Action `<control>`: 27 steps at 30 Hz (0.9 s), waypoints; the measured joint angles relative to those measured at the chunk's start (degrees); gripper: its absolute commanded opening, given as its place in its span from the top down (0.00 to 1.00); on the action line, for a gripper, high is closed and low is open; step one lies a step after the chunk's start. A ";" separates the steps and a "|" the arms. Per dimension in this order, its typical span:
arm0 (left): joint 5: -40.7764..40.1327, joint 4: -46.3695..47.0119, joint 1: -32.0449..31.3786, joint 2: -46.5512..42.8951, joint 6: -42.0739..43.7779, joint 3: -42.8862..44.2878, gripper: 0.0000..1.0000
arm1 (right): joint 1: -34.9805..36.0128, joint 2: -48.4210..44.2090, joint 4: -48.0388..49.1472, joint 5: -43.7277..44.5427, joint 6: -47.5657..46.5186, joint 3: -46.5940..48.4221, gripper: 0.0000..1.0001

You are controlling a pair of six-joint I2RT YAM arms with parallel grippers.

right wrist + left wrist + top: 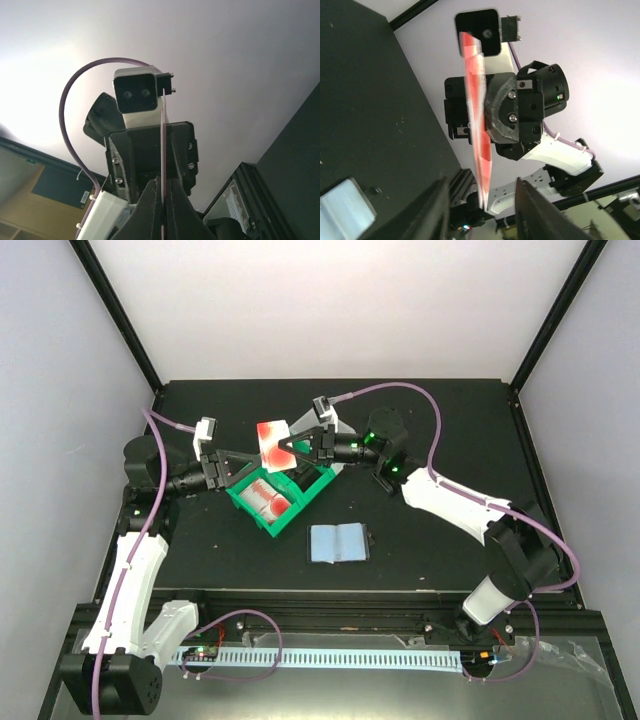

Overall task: Put the credit cards into the card holder
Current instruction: Pick up the credit card from the storage box.

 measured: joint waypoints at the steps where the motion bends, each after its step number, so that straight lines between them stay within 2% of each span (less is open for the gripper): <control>1: 0.04 0.00 0.00 0.00 0.07 -0.02 0.73 | 0.26 0.00 0.15 -0.11 0.17 0.17 0.99; 11: 0.37 0.35 0.00 0.00 0.04 -0.61 0.87 | 1.44 0.07 1.38 -1.40 1.77 1.11 0.99; 13: 0.48 0.39 0.00 -0.02 0.28 -0.66 0.87 | 1.49 0.15 1.64 -1.49 2.62 1.11 0.99; 20: 0.79 0.59 0.00 0.09 0.94 -1.25 0.75 | 1.60 0.17 1.88 -2.03 3.87 1.11 0.99; 24: 1.05 0.57 -0.02 0.17 1.36 -1.75 0.75 | 2.10 1.03 1.36 -2.08 3.82 1.92 0.99; 27: 1.09 0.52 -0.04 0.22 1.49 -1.75 0.81 | 2.60 2.01 1.25 -1.86 3.78 2.56 0.99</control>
